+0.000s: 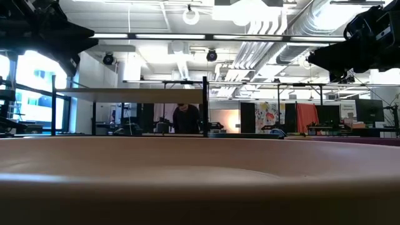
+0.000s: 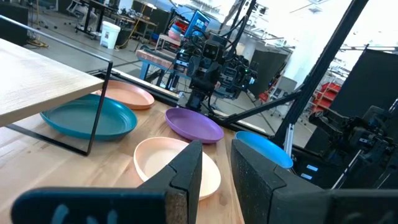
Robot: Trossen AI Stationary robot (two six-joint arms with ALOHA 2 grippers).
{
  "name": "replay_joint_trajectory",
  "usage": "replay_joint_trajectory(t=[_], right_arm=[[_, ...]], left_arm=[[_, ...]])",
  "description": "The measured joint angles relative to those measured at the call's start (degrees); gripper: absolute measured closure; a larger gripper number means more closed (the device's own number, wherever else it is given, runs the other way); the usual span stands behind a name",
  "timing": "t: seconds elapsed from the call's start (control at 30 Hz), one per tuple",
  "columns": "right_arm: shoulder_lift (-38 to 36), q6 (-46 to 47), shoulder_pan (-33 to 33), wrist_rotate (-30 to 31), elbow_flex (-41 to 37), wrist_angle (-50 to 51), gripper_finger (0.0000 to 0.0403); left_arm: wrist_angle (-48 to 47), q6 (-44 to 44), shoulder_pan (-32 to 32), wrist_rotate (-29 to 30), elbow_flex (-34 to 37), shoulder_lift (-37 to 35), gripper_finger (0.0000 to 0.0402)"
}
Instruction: Place and stack plates onto a shelf
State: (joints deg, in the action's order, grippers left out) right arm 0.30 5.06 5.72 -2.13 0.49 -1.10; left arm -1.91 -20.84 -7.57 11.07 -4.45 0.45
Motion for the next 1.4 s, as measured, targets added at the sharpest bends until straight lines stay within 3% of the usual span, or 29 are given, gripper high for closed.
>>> replay_joint_trajectory(t=[0.67, 1.1, 1.4], right_arm=[[0.0, 0.02, 0.0, 0.0, -0.02, 0.0, 0.0297], [0.0, -0.01, 0.02, 0.0, 0.0, 0.02, 0.0297], [0.0, -8.72, 0.02, 2.69, 0.0, 0.02, 0.0297]], left_arm=[[0.02, 0.02, -0.02, 0.0, 0.0, 0.02, 0.0328], [2.25, 0.04, 0.0, 3.09, 0.0, 0.0, 0.0328], [5.02, -3.02, 0.04, 11.36, 0.0, 0.0, 0.0328]])
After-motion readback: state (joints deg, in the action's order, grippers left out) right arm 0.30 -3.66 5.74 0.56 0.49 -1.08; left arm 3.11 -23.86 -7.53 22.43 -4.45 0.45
